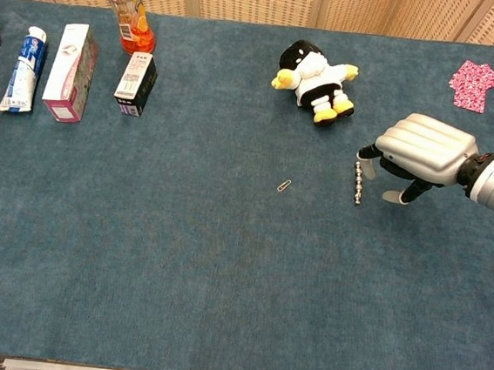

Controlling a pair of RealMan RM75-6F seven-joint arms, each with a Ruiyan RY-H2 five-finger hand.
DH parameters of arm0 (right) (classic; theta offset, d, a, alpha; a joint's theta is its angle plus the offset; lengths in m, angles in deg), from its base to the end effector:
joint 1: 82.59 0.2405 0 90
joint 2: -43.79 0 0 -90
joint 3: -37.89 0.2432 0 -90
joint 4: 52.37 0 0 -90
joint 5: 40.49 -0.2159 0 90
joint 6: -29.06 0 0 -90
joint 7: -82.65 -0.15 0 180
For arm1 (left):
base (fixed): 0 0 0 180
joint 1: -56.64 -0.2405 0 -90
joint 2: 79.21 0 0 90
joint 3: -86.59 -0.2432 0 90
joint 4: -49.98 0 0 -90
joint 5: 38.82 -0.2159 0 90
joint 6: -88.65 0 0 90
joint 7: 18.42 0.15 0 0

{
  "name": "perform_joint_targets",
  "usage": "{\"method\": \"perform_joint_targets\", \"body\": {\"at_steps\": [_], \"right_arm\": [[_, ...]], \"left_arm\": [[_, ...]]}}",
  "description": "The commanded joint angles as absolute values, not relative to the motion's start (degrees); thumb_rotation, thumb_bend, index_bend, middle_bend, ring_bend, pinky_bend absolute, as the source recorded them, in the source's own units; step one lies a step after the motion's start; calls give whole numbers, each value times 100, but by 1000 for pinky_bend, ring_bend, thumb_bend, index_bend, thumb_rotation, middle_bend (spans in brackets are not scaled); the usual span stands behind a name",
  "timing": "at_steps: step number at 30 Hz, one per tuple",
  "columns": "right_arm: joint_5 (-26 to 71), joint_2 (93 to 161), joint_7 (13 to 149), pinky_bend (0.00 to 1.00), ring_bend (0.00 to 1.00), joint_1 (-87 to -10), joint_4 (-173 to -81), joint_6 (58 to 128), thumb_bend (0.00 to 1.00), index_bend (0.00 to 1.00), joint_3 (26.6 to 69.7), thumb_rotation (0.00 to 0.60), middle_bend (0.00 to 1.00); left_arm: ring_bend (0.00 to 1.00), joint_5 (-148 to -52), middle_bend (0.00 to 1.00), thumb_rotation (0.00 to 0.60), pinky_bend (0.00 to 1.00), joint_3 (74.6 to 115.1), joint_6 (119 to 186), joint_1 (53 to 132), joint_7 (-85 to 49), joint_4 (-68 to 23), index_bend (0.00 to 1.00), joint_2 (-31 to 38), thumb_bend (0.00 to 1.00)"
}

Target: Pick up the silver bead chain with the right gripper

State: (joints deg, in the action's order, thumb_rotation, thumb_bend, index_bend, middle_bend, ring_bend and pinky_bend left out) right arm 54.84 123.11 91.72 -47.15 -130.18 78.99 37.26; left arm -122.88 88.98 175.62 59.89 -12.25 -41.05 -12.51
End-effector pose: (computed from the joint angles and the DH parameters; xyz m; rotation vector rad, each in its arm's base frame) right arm -0.2215 -0.2938 -0.0077 2.2637 -0.5978 0.6627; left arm -0.3105 0.1761 0.1413 -1.3550 -0.8528 -0.8169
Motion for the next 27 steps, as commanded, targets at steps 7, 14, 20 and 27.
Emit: {"method": "perform_joint_targets", "body": {"at_steps": [7, 14, 20, 27], "right_arm": [[5417, 12532, 9294, 1000, 981, -4574, -12896, 7789, 188, 546, 3653, 600, 910], [5253, 12673, 9442, 1000, 981, -4454, -12780, 7598, 209, 548, 3646, 600, 910], [5160, 12785, 9510, 1000, 981, -4395, -12691, 7540, 209, 549, 3630, 600, 910], [5070, 12864, 9592, 1000, 981, -4329, -12633, 7459, 209, 551, 3601, 600, 910]], "left_arm": [[61, -12278, 38, 600, 57, 8901, 17580, 5957, -1329, -4029, 39, -1239, 205], [61, -12270, 39, 600, 57, 8900, 17576, 5941, -1395, -3967, 39, -1216, 205], [61, -12253, 38, 600, 57, 8905, 17581, 5922, -1454, -3911, 39, -1209, 205], [61, -12237, 39, 600, 57, 8916, 17562, 5919, -1515, -3861, 39, -1196, 205]]}}
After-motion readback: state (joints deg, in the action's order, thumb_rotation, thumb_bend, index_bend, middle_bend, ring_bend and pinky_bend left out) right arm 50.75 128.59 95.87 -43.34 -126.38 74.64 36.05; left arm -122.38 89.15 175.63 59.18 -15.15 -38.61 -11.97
